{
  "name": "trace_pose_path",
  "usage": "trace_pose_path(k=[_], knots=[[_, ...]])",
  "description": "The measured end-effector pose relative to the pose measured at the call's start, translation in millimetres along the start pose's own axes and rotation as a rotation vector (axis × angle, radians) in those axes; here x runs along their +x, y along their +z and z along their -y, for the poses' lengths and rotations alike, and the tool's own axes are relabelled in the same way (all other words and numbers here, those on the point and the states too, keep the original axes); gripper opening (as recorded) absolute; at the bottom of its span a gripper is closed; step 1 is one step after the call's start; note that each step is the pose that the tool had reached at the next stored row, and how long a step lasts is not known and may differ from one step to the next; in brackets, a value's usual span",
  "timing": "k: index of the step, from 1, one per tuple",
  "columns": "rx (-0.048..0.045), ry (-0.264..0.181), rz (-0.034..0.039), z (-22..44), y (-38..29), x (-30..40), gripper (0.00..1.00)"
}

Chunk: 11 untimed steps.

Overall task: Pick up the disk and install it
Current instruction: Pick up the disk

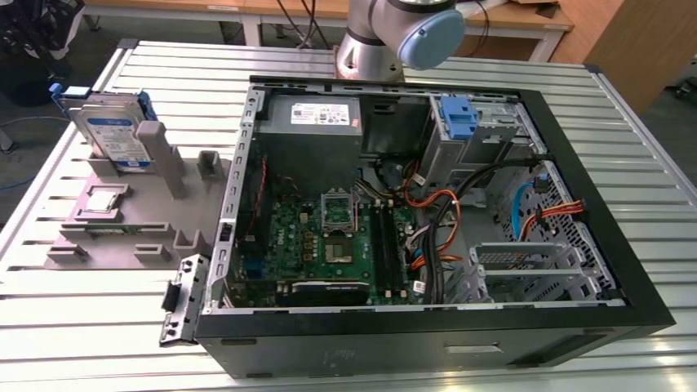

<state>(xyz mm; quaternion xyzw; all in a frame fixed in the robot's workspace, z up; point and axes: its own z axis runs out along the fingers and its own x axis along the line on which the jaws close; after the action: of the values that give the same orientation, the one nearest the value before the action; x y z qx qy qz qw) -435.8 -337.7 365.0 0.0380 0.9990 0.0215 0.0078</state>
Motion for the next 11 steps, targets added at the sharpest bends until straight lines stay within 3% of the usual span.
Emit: trace_pose_path(k=[5,11], knots=[[-0.0002,-0.016,-0.0008,0.0,0.0,0.1,0.10],[-0.0016,-0.114,-0.0050,0.0,0.1,0.1,0.10]])
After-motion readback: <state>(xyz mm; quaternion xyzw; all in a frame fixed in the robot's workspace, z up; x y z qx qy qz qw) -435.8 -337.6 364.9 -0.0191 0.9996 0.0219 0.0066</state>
